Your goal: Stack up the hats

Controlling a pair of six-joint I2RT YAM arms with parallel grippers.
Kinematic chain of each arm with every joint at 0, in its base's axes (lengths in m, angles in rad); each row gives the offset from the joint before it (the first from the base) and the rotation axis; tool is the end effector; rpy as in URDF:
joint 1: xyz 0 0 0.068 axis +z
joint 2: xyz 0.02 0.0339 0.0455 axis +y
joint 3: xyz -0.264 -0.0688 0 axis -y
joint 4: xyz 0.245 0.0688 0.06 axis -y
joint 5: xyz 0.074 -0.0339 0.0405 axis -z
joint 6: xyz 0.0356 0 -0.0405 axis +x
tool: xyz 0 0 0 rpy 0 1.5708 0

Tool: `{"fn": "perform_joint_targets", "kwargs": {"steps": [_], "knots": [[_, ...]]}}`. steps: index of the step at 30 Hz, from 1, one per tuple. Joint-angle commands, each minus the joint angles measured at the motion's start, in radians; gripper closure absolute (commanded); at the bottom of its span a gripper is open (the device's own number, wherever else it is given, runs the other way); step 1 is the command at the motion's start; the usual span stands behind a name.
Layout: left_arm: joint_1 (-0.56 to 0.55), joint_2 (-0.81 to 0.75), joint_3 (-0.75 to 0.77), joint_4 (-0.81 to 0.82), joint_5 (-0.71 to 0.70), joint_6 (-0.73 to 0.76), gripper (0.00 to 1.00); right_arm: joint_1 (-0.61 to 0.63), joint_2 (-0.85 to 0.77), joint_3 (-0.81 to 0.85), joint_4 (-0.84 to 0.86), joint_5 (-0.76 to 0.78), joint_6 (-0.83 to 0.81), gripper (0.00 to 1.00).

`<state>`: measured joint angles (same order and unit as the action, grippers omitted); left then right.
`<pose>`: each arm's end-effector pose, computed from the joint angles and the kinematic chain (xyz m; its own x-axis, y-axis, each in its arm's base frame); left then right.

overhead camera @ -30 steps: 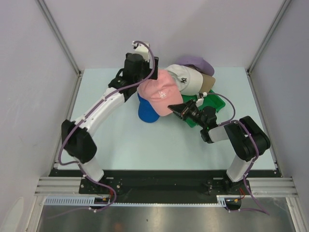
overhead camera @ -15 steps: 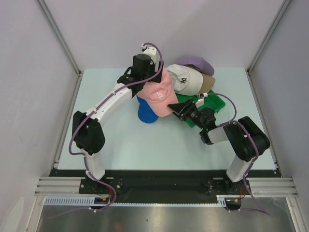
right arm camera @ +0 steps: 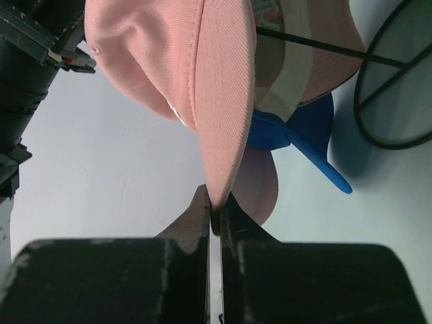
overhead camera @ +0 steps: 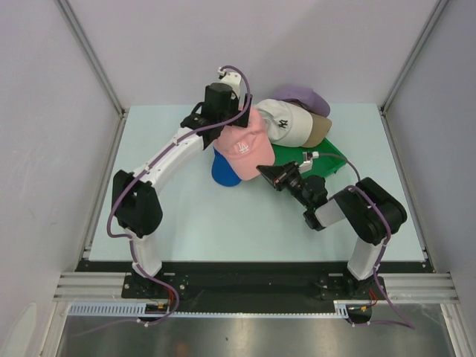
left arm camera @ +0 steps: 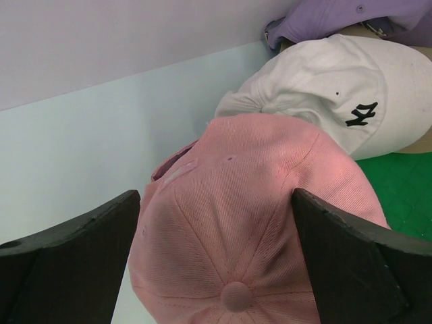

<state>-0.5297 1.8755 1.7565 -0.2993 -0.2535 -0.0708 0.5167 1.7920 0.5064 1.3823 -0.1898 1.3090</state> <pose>0.3917 -0.2190 0.3518 -0.3703 0.1374 -0.9187 0.2658 0.9633 0.0370 0.2687 0.1604 0.1634 -0.6046 0.7475 -0.2752 -0.2489 0.1509 0.9567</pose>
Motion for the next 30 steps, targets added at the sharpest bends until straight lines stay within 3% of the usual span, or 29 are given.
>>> {"fn": "perform_joint_targets", "kwargs": {"steps": [1, 8, 17, 30], "knots": [[0.002, -0.035, 0.064, -0.020, 0.022, 0.019, 0.00, 0.020, 0.026, -0.078, 0.110, 0.182, 0.048, 1.00], [0.002, 0.023, 0.106, -0.072, -0.004, 0.029, 0.00, 0.095, 0.056, -0.141, 0.130, 0.305, 0.113, 1.00], [0.005, 0.037, 0.112, -0.107, 0.025, 0.045, 0.00, 0.196, 0.087, -0.057, 0.133, 0.276, 0.096, 1.00], [0.008, -0.092, -0.077, -0.095, 0.092, 0.049, 0.00, 0.422, 0.104, 0.040, 0.179, 0.467, 0.032, 0.98]]}}
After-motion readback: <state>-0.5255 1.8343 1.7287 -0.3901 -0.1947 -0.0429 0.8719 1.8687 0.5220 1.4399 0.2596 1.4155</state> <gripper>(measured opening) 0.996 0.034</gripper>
